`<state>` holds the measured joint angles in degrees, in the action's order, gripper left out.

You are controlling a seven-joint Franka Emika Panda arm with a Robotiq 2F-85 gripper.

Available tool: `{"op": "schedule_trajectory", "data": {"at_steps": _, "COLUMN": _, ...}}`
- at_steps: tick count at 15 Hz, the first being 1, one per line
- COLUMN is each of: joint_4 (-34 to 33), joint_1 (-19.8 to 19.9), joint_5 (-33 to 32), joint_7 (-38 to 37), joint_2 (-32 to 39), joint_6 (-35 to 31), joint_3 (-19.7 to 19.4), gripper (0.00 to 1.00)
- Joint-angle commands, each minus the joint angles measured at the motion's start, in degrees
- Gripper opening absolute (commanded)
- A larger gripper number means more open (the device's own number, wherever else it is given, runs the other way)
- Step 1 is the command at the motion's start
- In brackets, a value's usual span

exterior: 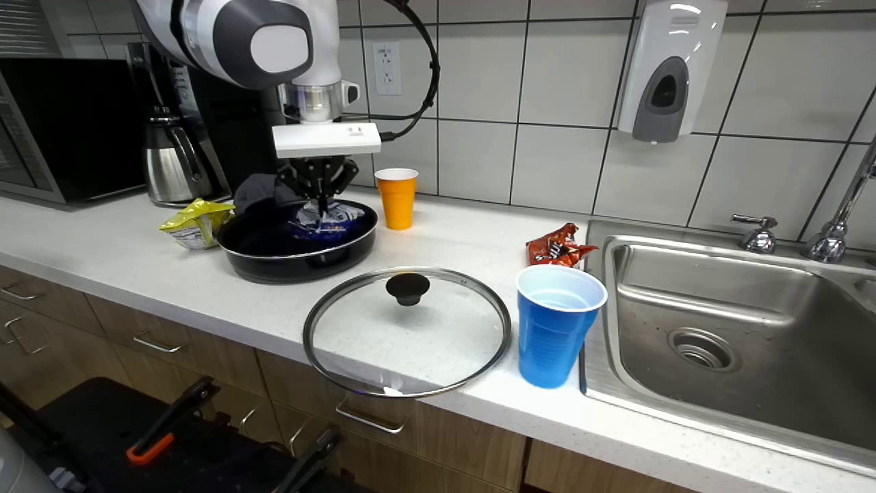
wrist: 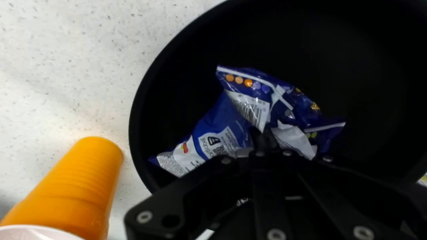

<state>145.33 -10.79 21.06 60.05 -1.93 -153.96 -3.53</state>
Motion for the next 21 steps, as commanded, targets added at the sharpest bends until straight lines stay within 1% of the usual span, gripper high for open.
{"op": "schedule_trajectory", "data": {"at_steps": 1, "joint_4": -2.61, "joint_1": 2.04, "joint_5": 1.63, "joint_7": 3.06, "joint_2": 2.11, "joint_6": -0.41, "joint_3": 2.66, "gripper": 0.0}}
{"op": "schedule_trajectory", "data": {"at_steps": 3, "joint_4": -3.48, "joint_1": 2.54, "joint_5": 1.2, "joint_7": 2.77, "joint_2": 3.28, "joint_6": -0.78, "joint_3": 3.32, "gripper": 0.0}}
{"op": "schedule_trajectory", "data": {"at_steps": 10, "joint_4": -7.76, "joint_1": 5.42, "joint_5": 2.35, "joint_7": 8.5, "joint_2": 7.8, "joint_6": -0.62, "joint_3": 6.2, "gripper": 0.0}}
{"op": "schedule_trajectory", "data": {"at_steps": 13, "joint_4": -8.78, "joint_1": 6.78, "joint_5": 2.8, "joint_7": 9.58, "joint_2": 8.92, "joint_6": -0.46, "joint_3": 7.7, "gripper": 0.0}}
{"op": "schedule_trajectory", "data": {"at_steps": 16, "joint_4": -9.23, "joint_1": 7.84, "joint_5": 4.57, "joint_7": 10.75, "joint_2": 9.34, "joint_6": -0.03, "joint_3": 9.24, "gripper": 0.0}}
{"op": "schedule_trajectory", "data": {"at_steps": 17, "joint_4": -9.39, "joint_1": 8.15, "joint_5": 4.98, "joint_7": 11.0, "joint_2": 9.47, "joint_6": 0.07, "joint_3": 9.54, "gripper": 0.02}}
{"op": "schedule_trajectory", "data": {"at_steps": 18, "joint_4": -9.52, "joint_1": 8.43, "joint_5": 5.15, "joint_7": 10.99, "joint_2": 9.43, "joint_6": 0.23, "joint_3": 9.73, "gripper": 0.27}}
{"op": "schedule_trajectory", "data": {"at_steps": 19, "joint_4": -9.58, "joint_1": 8.68, "joint_5": 5.39, "joint_7": 11.0, "joint_2": 9.29, "joint_6": 0.37, "joint_3": 9.91, "gripper": 0.28}}
{"op": "schedule_trajectory", "data": {"at_steps": 20, "joint_4": -9.57, "joint_1": 8.92, "joint_5": 5.5, "joint_7": 10.88, "joint_2": 9.01, "joint_6": 0.36, "joint_3": 9.98, "gripper": 0.32}}
{"op": "schedule_trajectory", "data": {"at_steps": 21, "joint_4": -9.55, "joint_1": 9.15, "joint_5": 5.32, "joint_7": 10.51, "joint_2": 8.58, "joint_6": 0.6, "joint_3": 9.87, "gripper": 0.4}}
